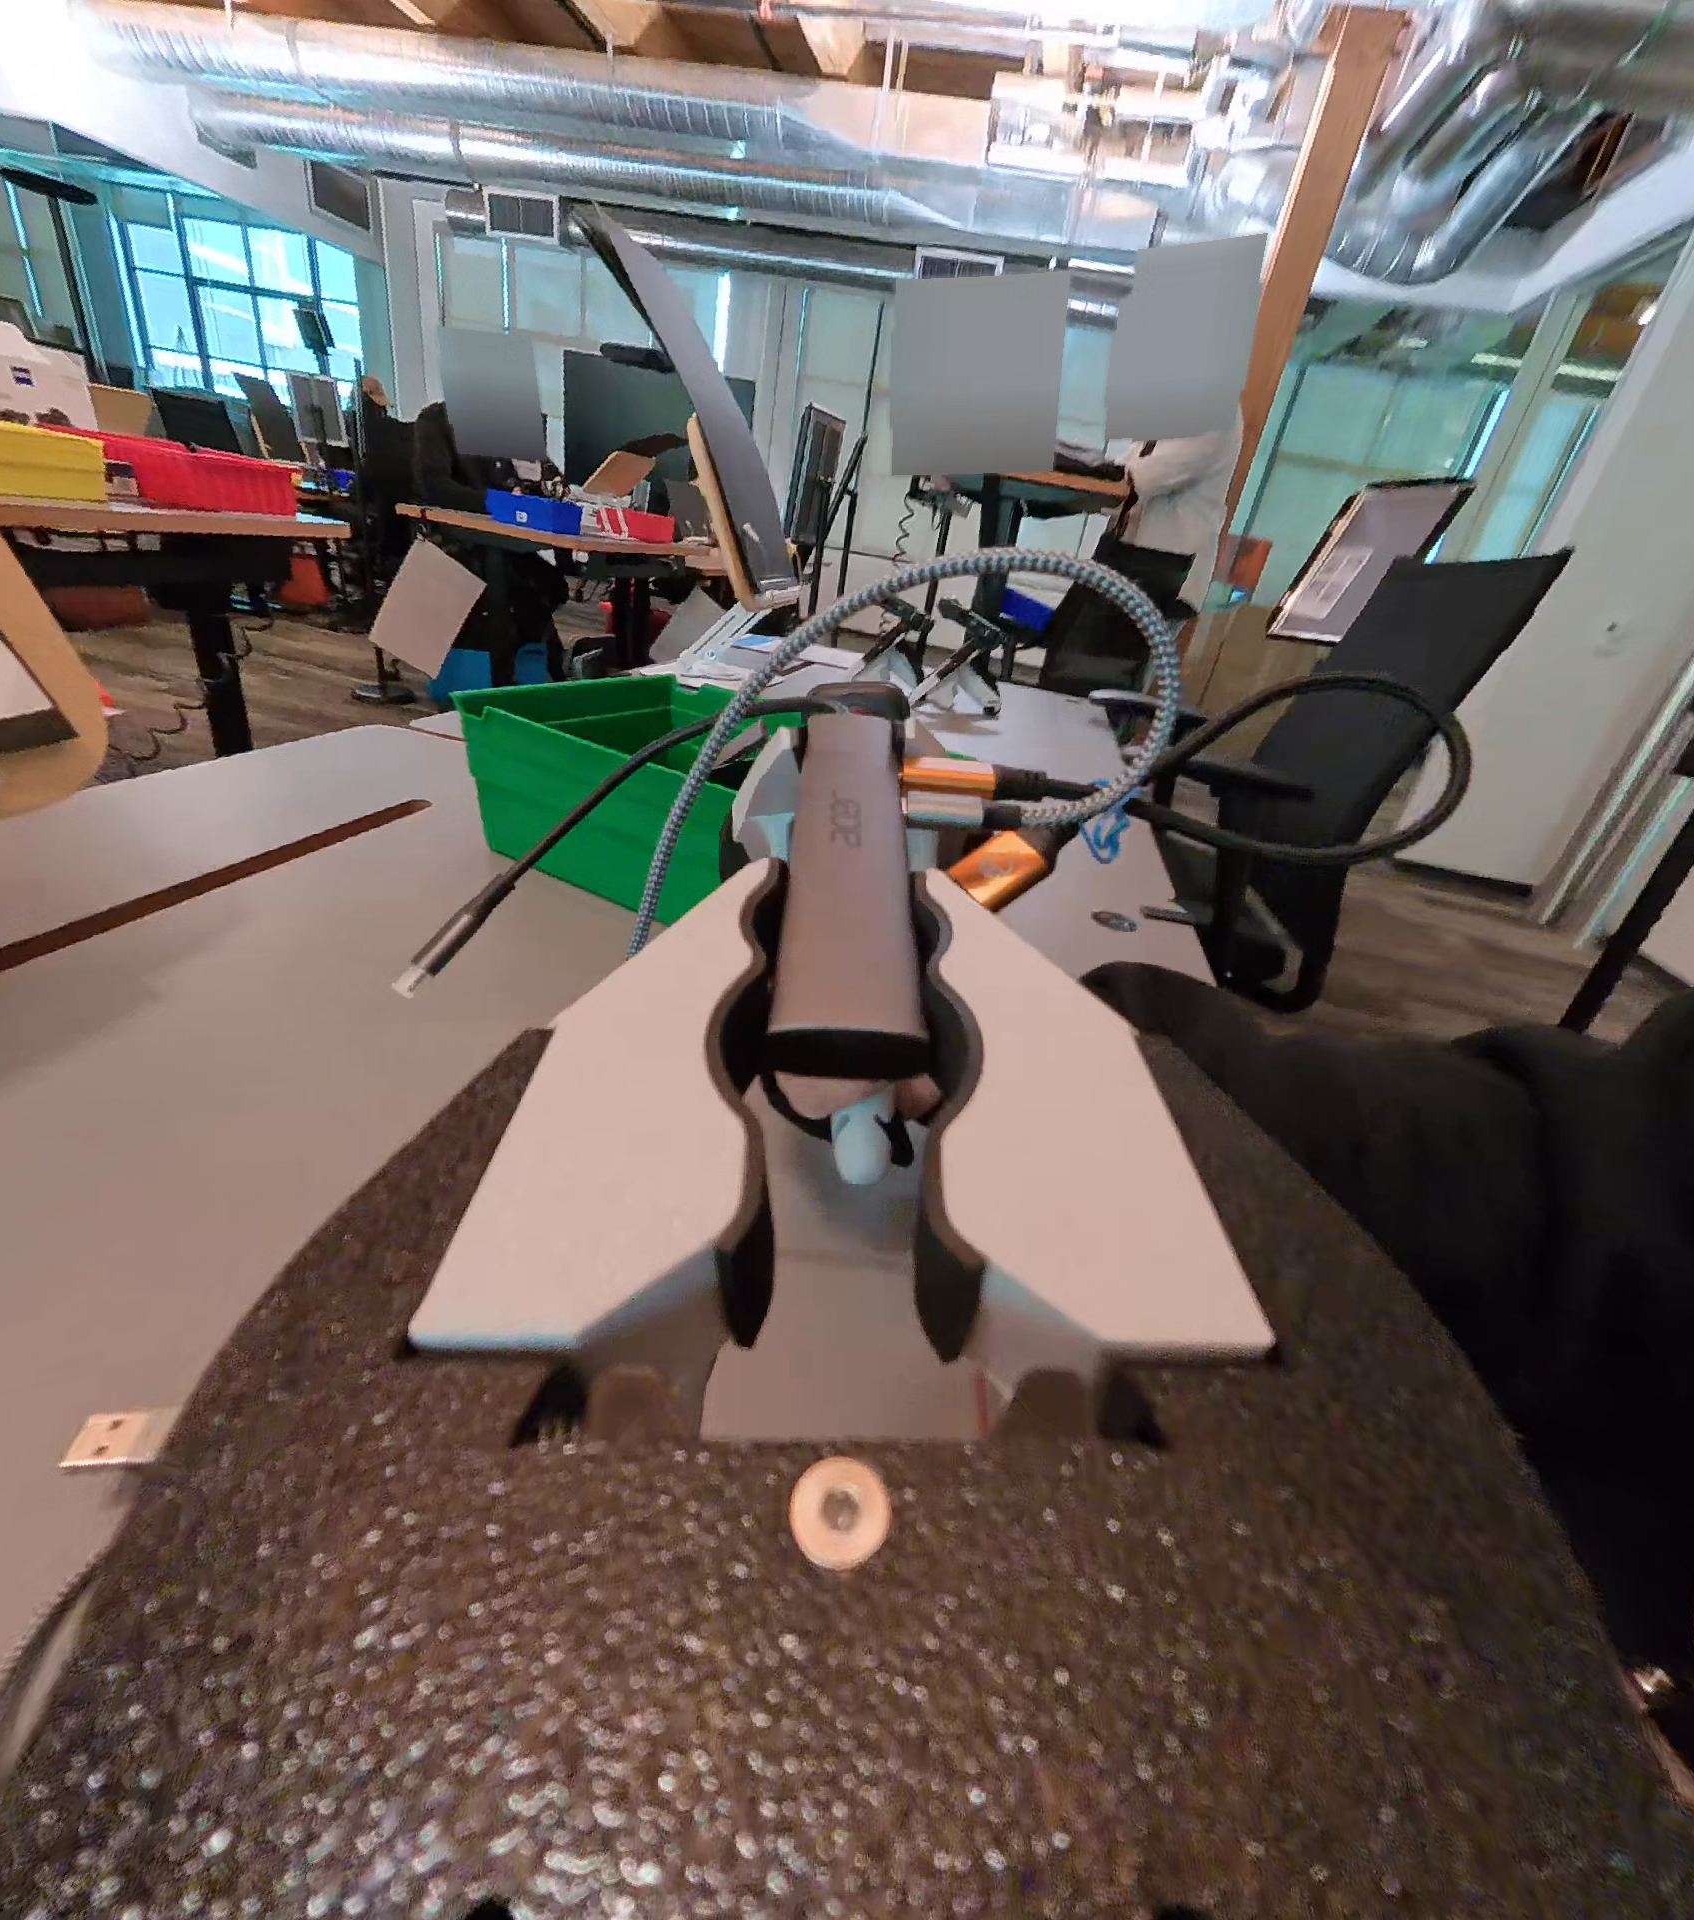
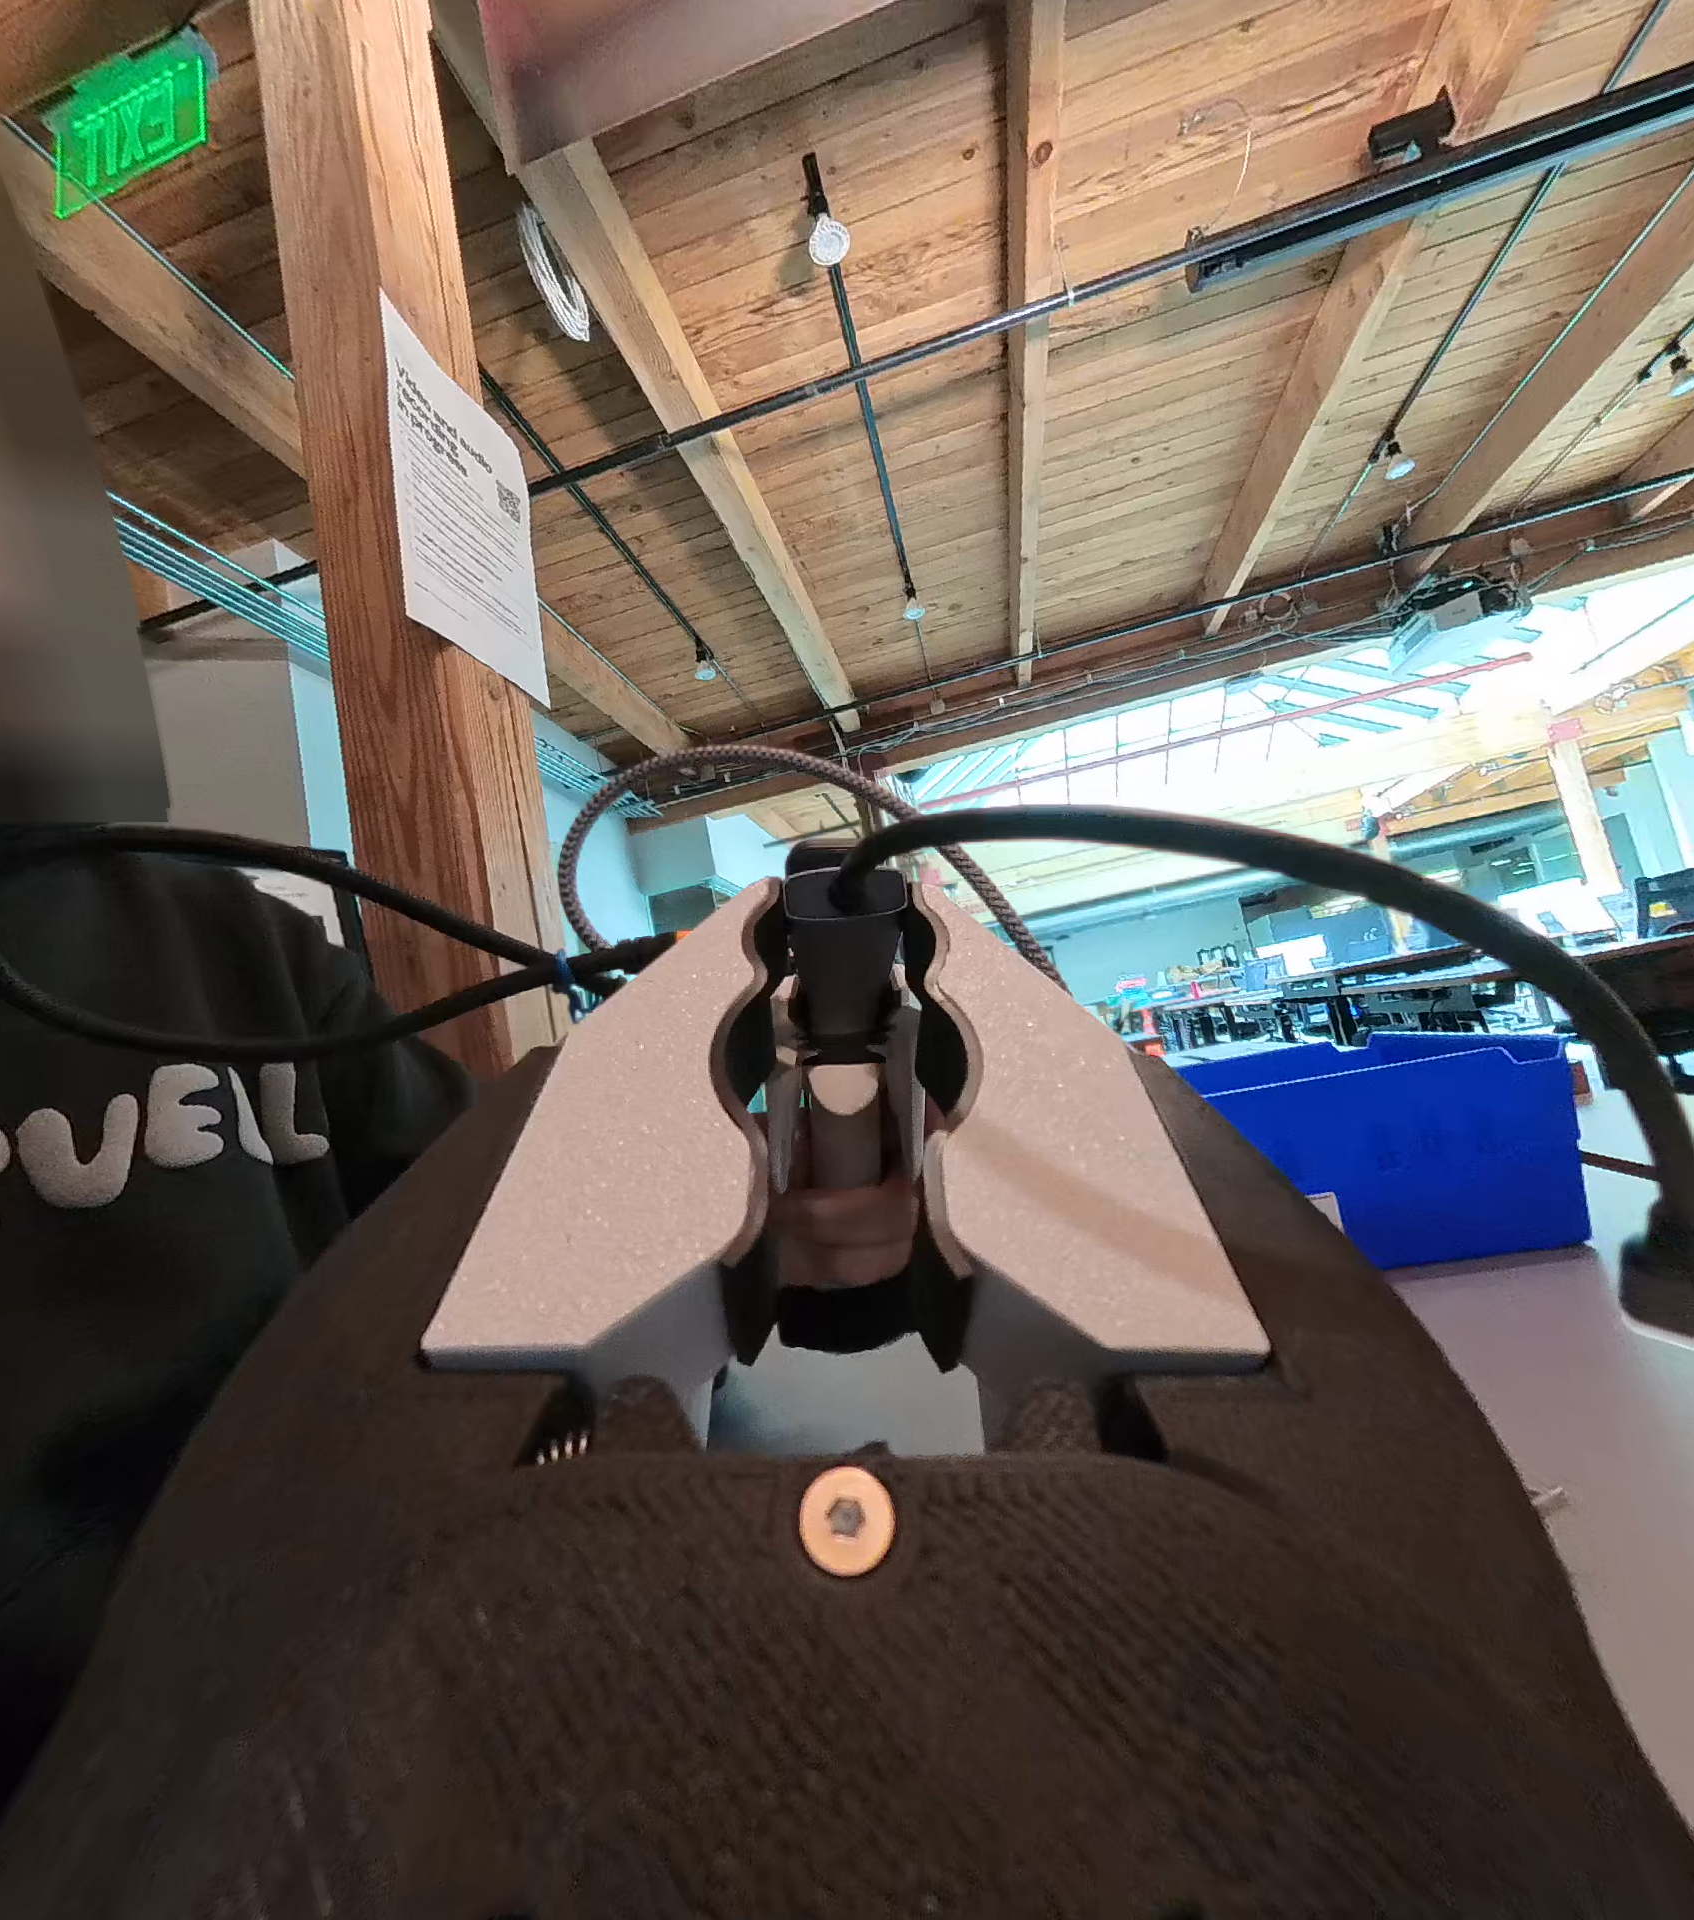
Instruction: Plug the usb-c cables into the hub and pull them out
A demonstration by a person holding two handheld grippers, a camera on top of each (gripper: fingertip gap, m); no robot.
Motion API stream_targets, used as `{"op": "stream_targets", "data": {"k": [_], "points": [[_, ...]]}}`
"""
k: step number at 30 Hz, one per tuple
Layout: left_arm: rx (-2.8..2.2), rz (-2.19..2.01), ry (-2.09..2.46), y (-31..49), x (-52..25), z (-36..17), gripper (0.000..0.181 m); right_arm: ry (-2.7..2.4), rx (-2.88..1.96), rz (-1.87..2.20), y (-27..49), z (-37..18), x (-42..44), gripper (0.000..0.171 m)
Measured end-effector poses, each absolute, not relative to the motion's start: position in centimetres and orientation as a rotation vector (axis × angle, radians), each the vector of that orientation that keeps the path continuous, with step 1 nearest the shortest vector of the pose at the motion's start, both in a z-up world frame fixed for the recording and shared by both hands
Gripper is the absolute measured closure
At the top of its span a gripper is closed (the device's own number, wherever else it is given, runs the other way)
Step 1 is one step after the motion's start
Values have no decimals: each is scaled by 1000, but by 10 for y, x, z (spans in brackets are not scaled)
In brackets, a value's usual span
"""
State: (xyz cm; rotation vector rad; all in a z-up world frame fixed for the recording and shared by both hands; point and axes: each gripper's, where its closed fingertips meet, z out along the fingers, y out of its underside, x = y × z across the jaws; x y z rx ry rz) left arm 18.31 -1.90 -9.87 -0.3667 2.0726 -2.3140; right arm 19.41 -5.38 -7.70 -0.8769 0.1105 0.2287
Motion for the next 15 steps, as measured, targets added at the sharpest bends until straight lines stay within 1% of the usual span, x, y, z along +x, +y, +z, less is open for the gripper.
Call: {"op": "stream_targets", "data": {"k": [6,8,10,11,13,15], "points": [[-405,-2317,2074,-19,189,-102,160,144,-877,246,-53,-80,200,150],[-415,-2281,2076,-19,193,-103,160,183,-886,258,-52,-84,206,150],[-446,-2182,2053,-17,206,-106,160,300,-922,187,-52,-92,226,147],[-457,-2113,2015,-13,215,-105,160,376,-935,116,-56,-97,239,141],[-498,-1992,1896,2,239,-93,159,575,-924,-34,-75,-107,270,104],[-503,-1782,1762,24,267,-81,159,652,-892,-136,-97,-105,281,101]]}}
